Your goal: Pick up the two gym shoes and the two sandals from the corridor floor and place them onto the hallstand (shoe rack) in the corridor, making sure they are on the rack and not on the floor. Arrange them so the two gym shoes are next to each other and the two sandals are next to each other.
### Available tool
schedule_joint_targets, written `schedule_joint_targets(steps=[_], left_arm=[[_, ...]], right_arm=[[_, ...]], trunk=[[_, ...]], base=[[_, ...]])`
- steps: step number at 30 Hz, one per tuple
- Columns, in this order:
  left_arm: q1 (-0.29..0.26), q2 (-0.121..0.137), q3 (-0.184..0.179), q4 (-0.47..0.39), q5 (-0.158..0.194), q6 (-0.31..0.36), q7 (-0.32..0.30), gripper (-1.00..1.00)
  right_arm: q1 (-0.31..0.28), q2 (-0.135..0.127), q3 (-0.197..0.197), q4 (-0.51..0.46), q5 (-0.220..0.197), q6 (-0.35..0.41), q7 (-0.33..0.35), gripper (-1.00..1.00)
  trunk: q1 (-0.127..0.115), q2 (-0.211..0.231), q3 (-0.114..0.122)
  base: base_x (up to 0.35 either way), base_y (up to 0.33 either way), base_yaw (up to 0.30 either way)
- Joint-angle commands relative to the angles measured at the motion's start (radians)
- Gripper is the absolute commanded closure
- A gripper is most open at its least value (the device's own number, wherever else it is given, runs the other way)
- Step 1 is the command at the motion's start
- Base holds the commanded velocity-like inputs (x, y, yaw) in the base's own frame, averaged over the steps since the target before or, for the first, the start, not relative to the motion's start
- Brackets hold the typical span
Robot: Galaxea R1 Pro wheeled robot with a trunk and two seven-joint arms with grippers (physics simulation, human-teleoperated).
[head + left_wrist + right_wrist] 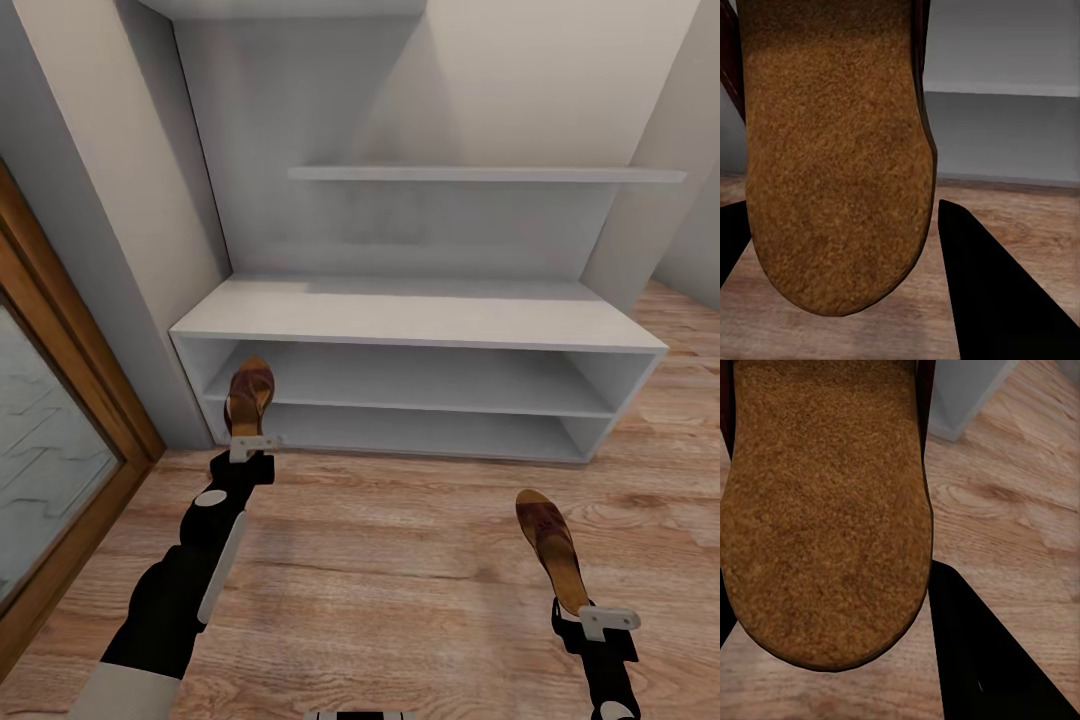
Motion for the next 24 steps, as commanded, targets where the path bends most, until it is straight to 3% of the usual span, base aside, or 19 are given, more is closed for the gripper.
schedule_joint_targets(steps=[1, 10, 24], left_arm=[[0.0, 0.0, 0.0, 0.001, -0.002, 0.0, -0.002, 1.0], [0.0, 0.0, 0.0, 0.064, -0.002, -0.002, -0.002, 1.0], [0.0, 0.0, -0.003, 0.06, 0.0, -0.001, -0.004, 1.0]], right_arm=[[0.0, 0.0, 0.0, 0.0, -0.003, -0.001, 0.001, 1.0], [0.0, 0.0, 0.0, 0.0, -0.004, -0.001, 0.001, 1.0], [0.0, 0.0, 0.0, 0.0, -0.003, -0.001, 0.001, 1.0]], trunk=[[0.0, 0.0, 0.0], [0.0, 0.0, 0.0], [0.0, 0.0, 0.0]], base=[[0.0, 0.0, 0.0], [0.0, 0.0, 0.0], [0.056, 0.0, 0.0]])
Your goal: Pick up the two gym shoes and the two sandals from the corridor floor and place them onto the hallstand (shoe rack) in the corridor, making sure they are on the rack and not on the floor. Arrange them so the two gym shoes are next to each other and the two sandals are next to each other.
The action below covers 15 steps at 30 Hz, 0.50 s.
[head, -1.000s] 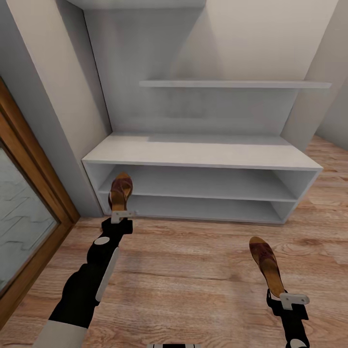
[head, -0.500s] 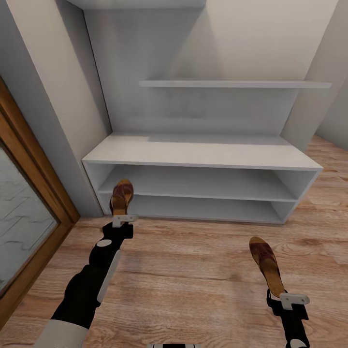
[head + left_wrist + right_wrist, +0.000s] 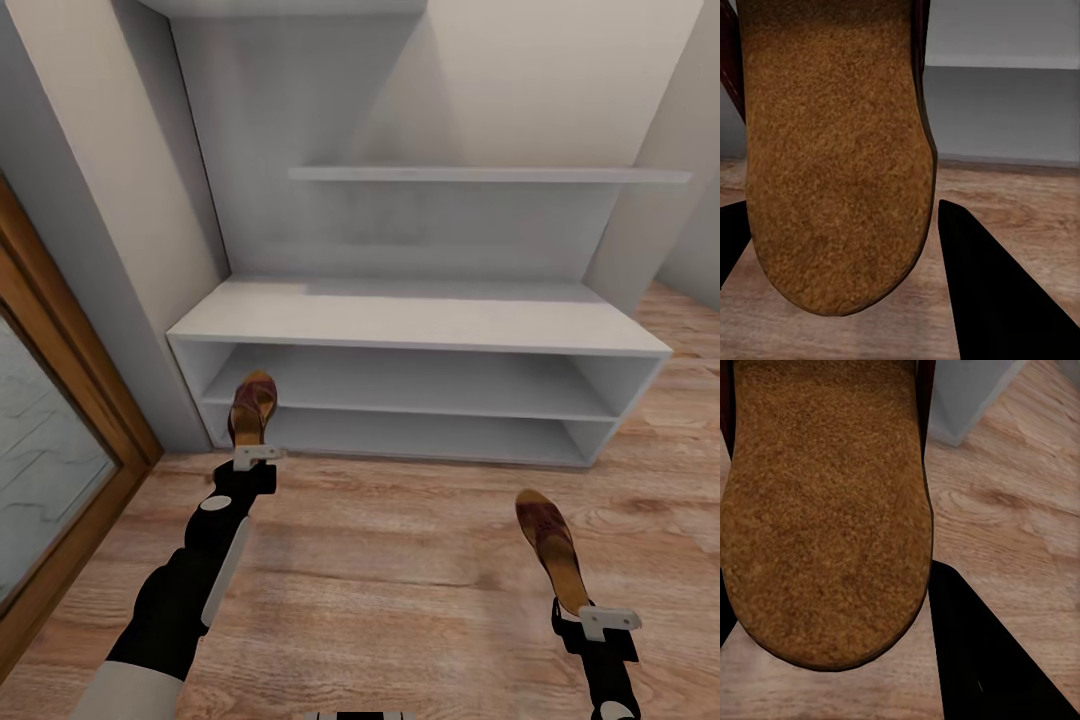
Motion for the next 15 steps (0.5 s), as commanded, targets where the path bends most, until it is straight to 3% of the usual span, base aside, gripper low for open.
schedule_joint_targets(steps=[1, 15], left_arm=[[0.0, 0.0, 0.0, 0.001, -0.002, 0.0, -0.002, 1.0], [0.0, 0.0, 0.0, 0.042, -0.002, -0.002, -0.001, 1.0]], right_arm=[[0.0, 0.0, 0.0, 0.0, -0.003, -0.002, 0.001, 1.0], [0.0, 0.0, 0.0, 0.0, -0.003, -0.002, 0.001, 1.0]], trunk=[[0.0, 0.0, 0.0], [0.0, 0.0, 0.0]], base=[[0.141, 0.0, 0.0], [0.109, 0.0, 0.0]])
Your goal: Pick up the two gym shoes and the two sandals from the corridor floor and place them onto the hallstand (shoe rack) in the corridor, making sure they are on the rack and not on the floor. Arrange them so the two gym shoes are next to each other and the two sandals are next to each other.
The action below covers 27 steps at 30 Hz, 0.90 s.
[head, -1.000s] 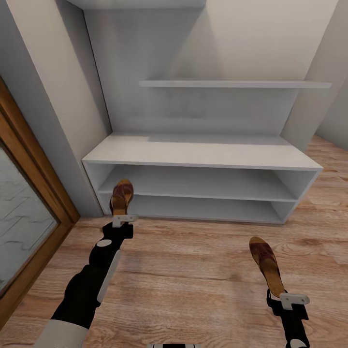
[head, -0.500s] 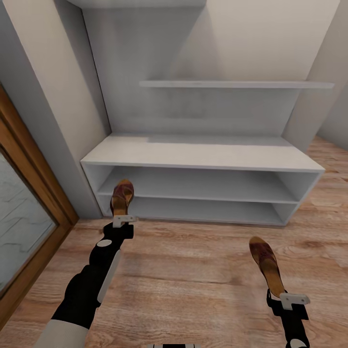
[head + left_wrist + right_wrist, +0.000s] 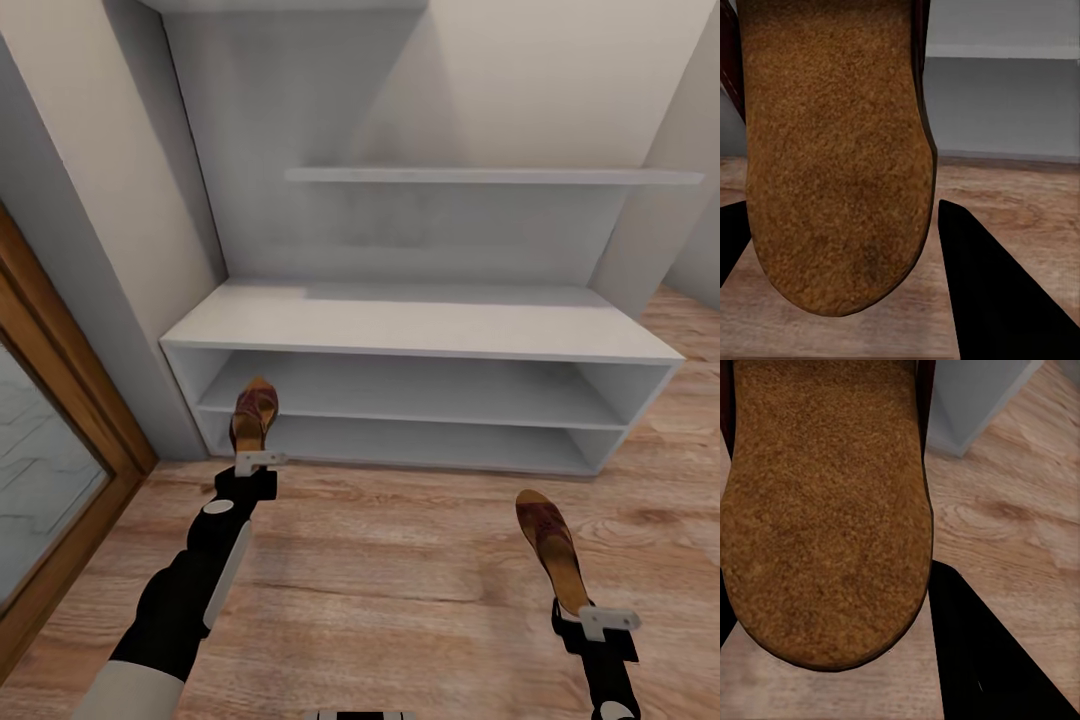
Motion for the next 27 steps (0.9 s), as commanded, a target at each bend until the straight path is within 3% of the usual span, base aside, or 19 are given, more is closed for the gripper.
schedule_joint_targets(steps=[1, 16, 23, 25, 27], left_arm=[[0.0, 0.0, 0.0, 0.003, -0.002, 0.0, -0.002, 1.0], [0.0, 0.0, 0.0, 0.014, -0.002, -0.002, -0.001, 1.0], [0.0, 0.0, 0.0, 0.011, -0.001, -0.005, -0.001, 1.0], [0.0, 0.0, 0.0, 0.01, -0.001, -0.006, -0.001, 1.0], [0.0, 0.0, 0.0, 0.01, -0.001, -0.006, -0.001, 1.0]], right_arm=[[0.0, 0.0, 0.0, 0.0, -0.003, -0.001, 0.001, 1.0], [0.0, -0.008, 0.0, 0.024, -0.002, -0.001, 0.001, 1.0], [0.0, -0.104, -0.005, 0.148, -0.011, -0.004, 0.001, 1.0], [0.008, -0.137, -0.017, 0.19, -0.033, -0.006, 0.0, 1.0], [0.023, -0.151, -0.024, 0.206, -0.06, -0.006, 0.001, 1.0]], trunk=[[0.0, 0.0, 0.0], [0.0, 0.0, 0.0], [0.0, 0.0, 0.0], [0.0, 0.0, 0.0], [0.0, 0.0, 0.0]], base=[[0.147, 0.0, 0.0], [0.111, 0.0, 0.0], [0.007, 0.0, 0.0], [0.002, 0.0, 0.0], [0.001, 0.0, 0.0]])
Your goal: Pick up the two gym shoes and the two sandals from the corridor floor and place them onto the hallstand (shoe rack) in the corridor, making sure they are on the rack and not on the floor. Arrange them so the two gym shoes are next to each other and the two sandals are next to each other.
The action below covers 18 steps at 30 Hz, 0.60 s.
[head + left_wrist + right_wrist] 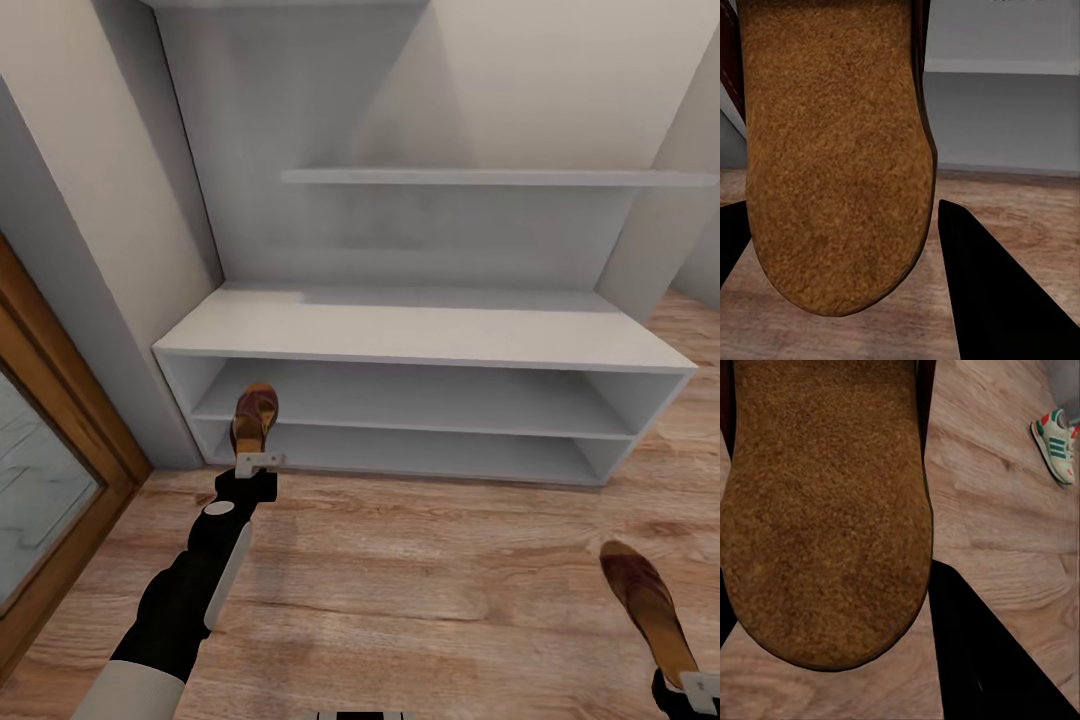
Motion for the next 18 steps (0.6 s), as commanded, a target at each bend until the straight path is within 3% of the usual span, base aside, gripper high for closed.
schedule_joint_targets(steps=[1, 3, 7, 11, 13, 18], left_arm=[[0.0, 0.0, 0.0, 0.0, -0.001, 0.0, -0.002, 1.0], [0.0, 0.0, 0.0, 0.0, -0.001, 0.0, -0.002, 1.0], [0.0, 0.0, 0.0, -0.001, -0.001, 0.0, -0.002, 1.0], [0.0, 0.0, 0.0, -0.002, -0.001, -0.001, -0.002, 1.0], [0.0, 0.0, 0.0, -0.004, -0.001, -0.001, -0.002, 1.0], [0.0, 0.0, 0.0, -0.005, -0.001, -0.001, -0.002, 1.0]], right_arm=[[0.01, -0.005, -0.001, 0.006, -0.017, -0.002, 0.001, 1.0], [0.036, -0.014, -0.006, 0.017, -0.058, -0.003, 0.005, 1.0], [0.058, -0.024, -0.01, 0.024, -0.092, -0.003, 0.007, 1.0], [0.068, -0.039, -0.011, 0.027, -0.103, -0.003, 0.008, 1.0], [0.078, -0.044, -0.011, 0.028, -0.109, -0.004, 0.057, 1.0], [0.079, -0.044, -0.012, 0.028, -0.111, -0.005, 0.096, 1.0]], trunk=[[0.0, 0.0, 0.0], [0.0, 0.0, 0.0], [0.0, 0.0, 0.0], [0.0, 0.0, 0.0], [0.0, 0.0, 0.0], [0.0, 0.0, 0.0]], base=[[0.0, 0.0, 0.0], [0.0, 0.0, 0.0], [0.0, 0.0, 0.0], [0.0, 0.0, 0.0], [0.0, 0.0, 0.0], [0.0, 0.0, 0.0]])
